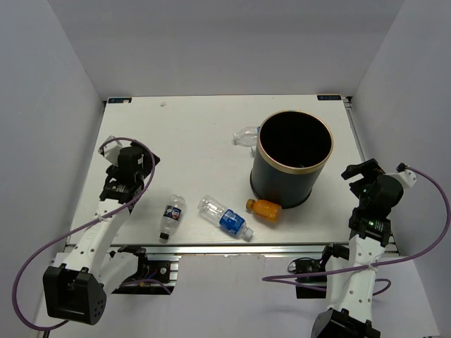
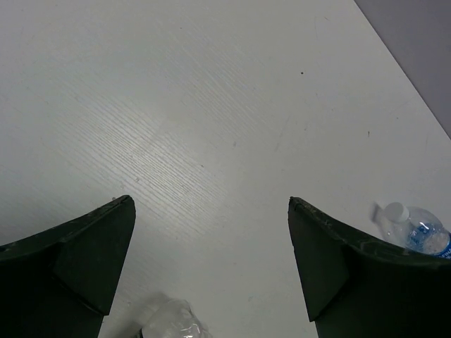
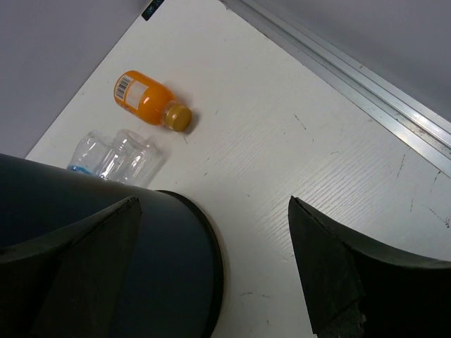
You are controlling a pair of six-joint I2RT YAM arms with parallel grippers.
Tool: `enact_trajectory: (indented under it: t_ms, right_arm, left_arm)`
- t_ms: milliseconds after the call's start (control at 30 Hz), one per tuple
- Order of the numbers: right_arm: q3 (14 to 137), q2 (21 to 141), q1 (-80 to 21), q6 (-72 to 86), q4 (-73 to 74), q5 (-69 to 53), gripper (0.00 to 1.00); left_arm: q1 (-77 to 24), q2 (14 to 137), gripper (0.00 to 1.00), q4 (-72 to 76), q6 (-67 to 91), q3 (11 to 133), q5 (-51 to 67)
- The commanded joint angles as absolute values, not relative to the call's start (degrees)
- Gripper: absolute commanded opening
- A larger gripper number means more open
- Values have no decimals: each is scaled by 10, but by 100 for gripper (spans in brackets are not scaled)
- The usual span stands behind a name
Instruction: Put the plastic bottles in the bin
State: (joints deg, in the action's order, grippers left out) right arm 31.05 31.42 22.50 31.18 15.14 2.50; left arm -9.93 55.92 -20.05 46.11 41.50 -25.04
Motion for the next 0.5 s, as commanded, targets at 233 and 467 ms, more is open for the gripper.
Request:
enact_trajectory:
  t_ms: [233, 467]
  right_arm:
    - [314, 349, 227, 323, 118, -36, 89]
    - [319, 371, 227, 297, 117, -76, 89]
  left_arm:
    - [-102, 531, 98, -245, 496, 376, -156]
    - [-101, 522, 98, -316, 425, 370, -25]
